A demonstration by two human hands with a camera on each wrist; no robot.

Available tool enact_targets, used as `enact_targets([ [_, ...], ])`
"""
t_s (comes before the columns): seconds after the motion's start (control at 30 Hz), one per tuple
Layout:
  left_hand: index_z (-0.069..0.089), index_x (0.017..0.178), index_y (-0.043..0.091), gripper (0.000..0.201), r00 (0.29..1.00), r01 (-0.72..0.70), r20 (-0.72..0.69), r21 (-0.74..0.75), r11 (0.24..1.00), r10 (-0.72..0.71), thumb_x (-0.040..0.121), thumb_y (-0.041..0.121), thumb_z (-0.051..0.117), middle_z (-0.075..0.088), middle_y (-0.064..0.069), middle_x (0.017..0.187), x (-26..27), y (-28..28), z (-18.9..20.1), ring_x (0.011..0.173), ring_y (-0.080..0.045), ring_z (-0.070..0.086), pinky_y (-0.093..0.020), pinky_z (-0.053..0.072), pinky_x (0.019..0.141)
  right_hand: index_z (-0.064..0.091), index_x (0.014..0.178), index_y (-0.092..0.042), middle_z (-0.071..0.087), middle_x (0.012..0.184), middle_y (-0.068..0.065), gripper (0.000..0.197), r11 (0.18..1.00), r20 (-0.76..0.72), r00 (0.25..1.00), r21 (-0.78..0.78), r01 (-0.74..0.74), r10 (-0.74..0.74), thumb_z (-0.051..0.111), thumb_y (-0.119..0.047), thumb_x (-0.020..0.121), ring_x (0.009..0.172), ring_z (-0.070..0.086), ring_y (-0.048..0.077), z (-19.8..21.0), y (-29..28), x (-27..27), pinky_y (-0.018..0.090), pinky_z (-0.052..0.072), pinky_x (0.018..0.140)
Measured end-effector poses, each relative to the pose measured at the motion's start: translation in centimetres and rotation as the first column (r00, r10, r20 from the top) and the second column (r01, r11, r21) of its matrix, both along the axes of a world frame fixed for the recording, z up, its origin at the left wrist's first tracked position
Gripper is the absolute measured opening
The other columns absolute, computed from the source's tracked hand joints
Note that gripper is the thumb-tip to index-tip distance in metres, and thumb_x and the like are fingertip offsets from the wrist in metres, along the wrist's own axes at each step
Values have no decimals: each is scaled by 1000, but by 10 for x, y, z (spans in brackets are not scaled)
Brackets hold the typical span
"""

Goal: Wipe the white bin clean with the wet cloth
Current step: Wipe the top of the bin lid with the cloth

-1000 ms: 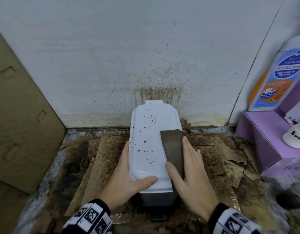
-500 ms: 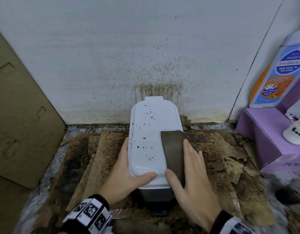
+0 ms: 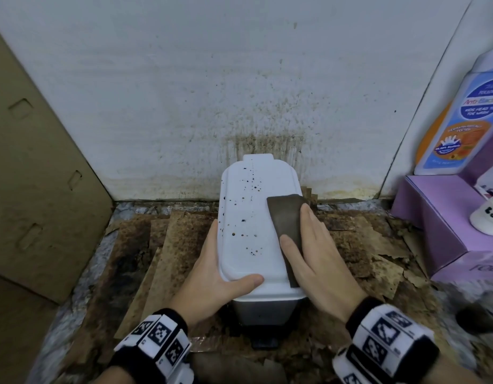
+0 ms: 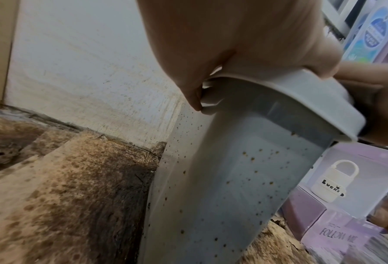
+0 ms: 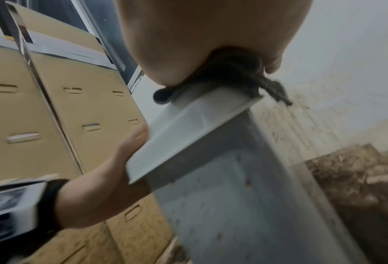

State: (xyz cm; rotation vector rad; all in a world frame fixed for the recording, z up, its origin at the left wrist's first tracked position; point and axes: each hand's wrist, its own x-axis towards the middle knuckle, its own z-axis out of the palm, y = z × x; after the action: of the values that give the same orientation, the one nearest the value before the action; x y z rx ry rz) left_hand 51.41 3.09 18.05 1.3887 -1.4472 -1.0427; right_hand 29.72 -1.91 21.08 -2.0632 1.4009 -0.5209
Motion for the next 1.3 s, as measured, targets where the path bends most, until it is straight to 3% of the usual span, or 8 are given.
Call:
enact_targets([
  [0.27, 17, 139, 74, 103, 1000, 3, -1, -6, 1000, -3, 69, 53, 89, 42, 38, 148, -1, 0, 2, 139, 7, 42, -37, 40, 115, -11, 159, -8, -3, 168, 9, 73, 997, -245, 967, -2, -72, 69, 20, -49, 106, 154, -2, 23, 11, -54, 6, 40, 4, 124],
  [0.4, 12, 141, 73, 108, 1000, 1, 8, 8, 1000, -1, 66, 59, 89, 38, 38, 151, 0, 0, 1, 141, 8, 39, -40, 38, 118, -10, 160, -14, -20, 168, 2, 69, 977, -285, 949, -118, -175, 135, 19, -48, 108, 154, -17, 14, 10, -70, 6, 40, -7, 126],
  [0.63, 9, 155, 55, 121, 1000, 2, 10, 23, 1000, -3, 66, 60, 90, 36, 28, 157, 2, -1, -2, 145, 1, 38, -46, 37, 119, -9, 160, -17, -23, 166, -8, 64, 965, -245, 941, -61, -256, 234, 21, -43, 109, 149, -24, 1, 11, -70, 4, 16, -14, 117],
  [0.77, 8, 157, 52, 123, 1000, 3, 7, 6, 1000, -3, 66, 59, 90, 34, 27, 159, 3, -1, -5, 147, -1, 36, -46, 36, 120, -10, 160, -19, -23, 165, -11, 64, 968, -237, 948, -82, -236, 212, 19, -46, 109, 148, -27, -1, 8, -43, 3, 27, -9, 125],
  [0.93, 14, 152, 59, 115, 1000, 0, 4, -17, 1000, 0, 67, 55, 91, 38, 29, 154, 1, -1, -4, 143, 3, 39, -44, 40, 117, -10, 159, -20, -21, 166, -11, 69, 959, -256, 956, -204, -197, 142, 6, -52, 101, 148, -27, -1, 1, 4, 1, 28, -4, 125],
  [1.07, 15, 152, 56, 114, 1000, -11, -5, -15, 1000, 10, 67, 51, 92, 41, 35, 150, 1, -1, -5, 140, 8, 39, -34, 39, 116, -6, 159, -13, -13, 169, 0, 65, 931, -303, 947, -303, -201, 106, 4, -44, 103, 153, -21, 10, -8, 6, 4, 35, 2, 127],
  [1.17, 15, 150, 56, 113, 1000, -6, -6, 7, 1000, 6, 67, 49, 92, 41, 38, 147, 3, -1, -6, 138, 12, 39, -25, 38, 111, 9, 160, -2, 2, 168, 16, 64, 938, -325, 943, -297, -180, 78, 7, -36, 105, 156, -7, 29, -10, 1, 12, 47, 10, 126],
  [1.3, 6, 155, 50, 130, 996, 67, 53, 72, 995, -70, 60, 50, 95, 38, 47, 143, 17, -3, -4, 135, 18, 37, -20, 40, 110, 34, 144, 13, 2, 158, 43, 53, 904, -544, 830, -283, -321, 124, 9, -15, 106, 147, -7, 60, -8, 6, 19, 65, 10, 119],
])
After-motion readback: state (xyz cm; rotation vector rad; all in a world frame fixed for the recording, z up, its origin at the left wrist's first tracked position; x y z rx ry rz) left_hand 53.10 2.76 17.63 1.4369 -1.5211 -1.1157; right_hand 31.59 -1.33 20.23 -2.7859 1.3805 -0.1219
